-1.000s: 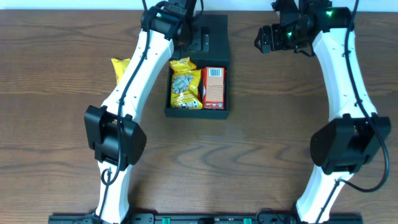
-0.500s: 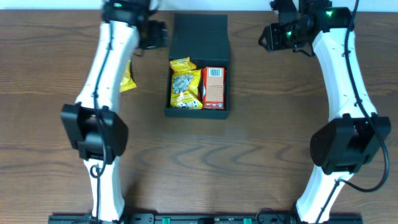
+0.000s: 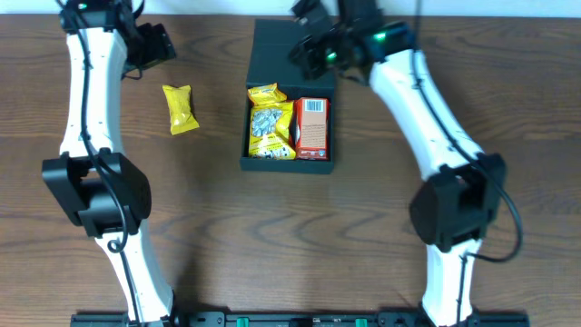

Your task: Pack container

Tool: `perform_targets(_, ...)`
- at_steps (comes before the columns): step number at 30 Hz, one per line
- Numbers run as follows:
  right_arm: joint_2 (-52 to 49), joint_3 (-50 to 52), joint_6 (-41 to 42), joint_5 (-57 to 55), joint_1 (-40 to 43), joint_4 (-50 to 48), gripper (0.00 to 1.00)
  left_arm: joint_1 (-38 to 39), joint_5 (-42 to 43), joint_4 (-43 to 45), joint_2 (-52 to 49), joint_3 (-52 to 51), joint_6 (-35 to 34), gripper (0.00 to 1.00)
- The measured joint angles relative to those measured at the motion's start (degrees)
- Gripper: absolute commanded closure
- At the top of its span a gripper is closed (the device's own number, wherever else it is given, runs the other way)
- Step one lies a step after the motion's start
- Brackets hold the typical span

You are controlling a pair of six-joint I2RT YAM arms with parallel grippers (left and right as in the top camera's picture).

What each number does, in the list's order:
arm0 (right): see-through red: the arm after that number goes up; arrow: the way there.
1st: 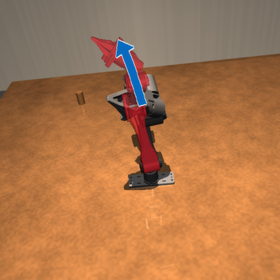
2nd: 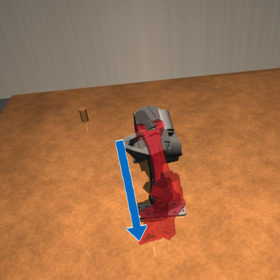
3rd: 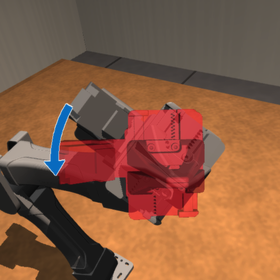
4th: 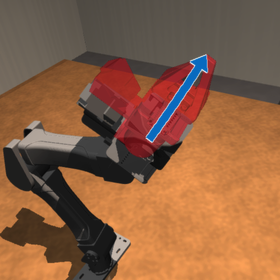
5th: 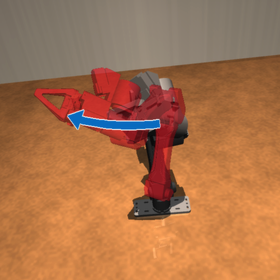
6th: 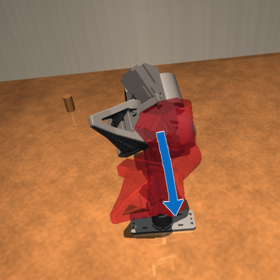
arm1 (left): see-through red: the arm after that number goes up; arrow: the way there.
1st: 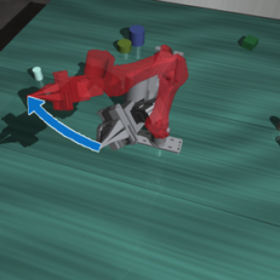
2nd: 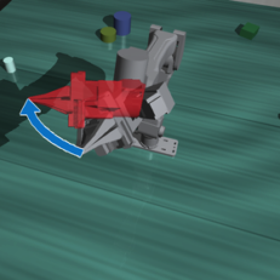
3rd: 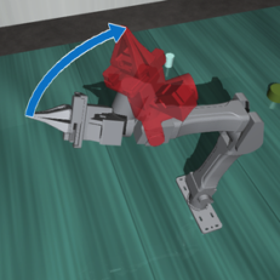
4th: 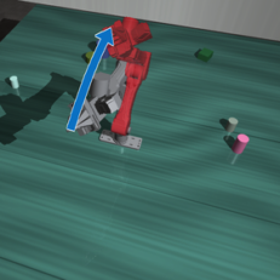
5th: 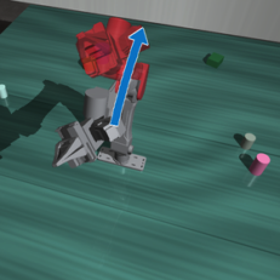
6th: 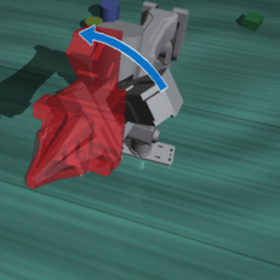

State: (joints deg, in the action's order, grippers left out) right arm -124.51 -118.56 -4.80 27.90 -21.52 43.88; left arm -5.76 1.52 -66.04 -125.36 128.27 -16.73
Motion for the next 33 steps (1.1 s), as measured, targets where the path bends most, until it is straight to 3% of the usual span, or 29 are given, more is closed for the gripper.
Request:
perform_targets(12,-9.7,0.0,4.1,0.2,-4.5,-7.3,0.99,-0.9,1.5,0.0,0.0,0.0,0.0,0.05)
perform_targets(33,-13.5,-0.2,5.9,-1.4,-4.4,-3.7,0.99,-0.9,1.5,-0.2,0.0,0.0,0.1,0.05)
